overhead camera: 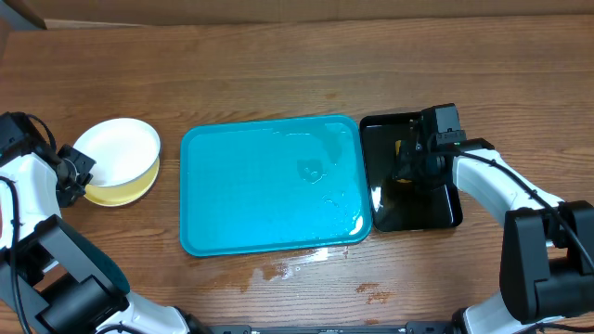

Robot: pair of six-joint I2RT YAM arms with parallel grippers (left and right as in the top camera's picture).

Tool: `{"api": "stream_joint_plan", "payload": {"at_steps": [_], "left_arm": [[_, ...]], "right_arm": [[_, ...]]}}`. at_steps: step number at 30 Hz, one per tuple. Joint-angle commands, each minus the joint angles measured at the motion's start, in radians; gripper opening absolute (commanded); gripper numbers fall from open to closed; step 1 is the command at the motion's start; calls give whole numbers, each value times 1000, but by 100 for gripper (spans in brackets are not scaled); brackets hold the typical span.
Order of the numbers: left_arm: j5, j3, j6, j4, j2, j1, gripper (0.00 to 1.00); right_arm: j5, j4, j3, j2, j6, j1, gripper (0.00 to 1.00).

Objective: Clean dirty plates on tray and stack at the side
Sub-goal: 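Open the left gripper to release the white plate on the stack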

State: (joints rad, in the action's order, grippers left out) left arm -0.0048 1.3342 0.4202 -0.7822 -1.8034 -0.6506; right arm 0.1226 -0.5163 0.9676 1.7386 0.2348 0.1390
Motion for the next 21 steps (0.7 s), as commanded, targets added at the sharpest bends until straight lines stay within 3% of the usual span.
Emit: {"api": "stream_joint_plan", "payload": {"at_steps": [1, 5, 7, 9, 13, 15, 21], "left_arm": [[-45, 10, 14, -4, -2, -6, 4], [-123, 10, 14, -31, -2, -7, 4], [-124, 10, 14, -37, -2, -11, 9], [-98, 10, 14, -37, -2, -11, 34], [-11, 11, 10, -42, -2, -11, 66], [111, 14, -29, -42, -1, -11, 78], [627, 25, -243, -66, -1, -8, 93]], "right_arm": [[-9, 4, 2, 3, -4, 1, 23], [-10, 4, 2, 3, -4, 1, 38], [-10, 5, 2, 3, -4, 1, 59], [-10, 6, 2, 3, -5, 1, 72], [-9, 27, 8, 3, -42, -1, 100], [-8, 23, 45, 3, -57, -7, 100], [10, -56, 190, 3, -57, -12, 100]]}}
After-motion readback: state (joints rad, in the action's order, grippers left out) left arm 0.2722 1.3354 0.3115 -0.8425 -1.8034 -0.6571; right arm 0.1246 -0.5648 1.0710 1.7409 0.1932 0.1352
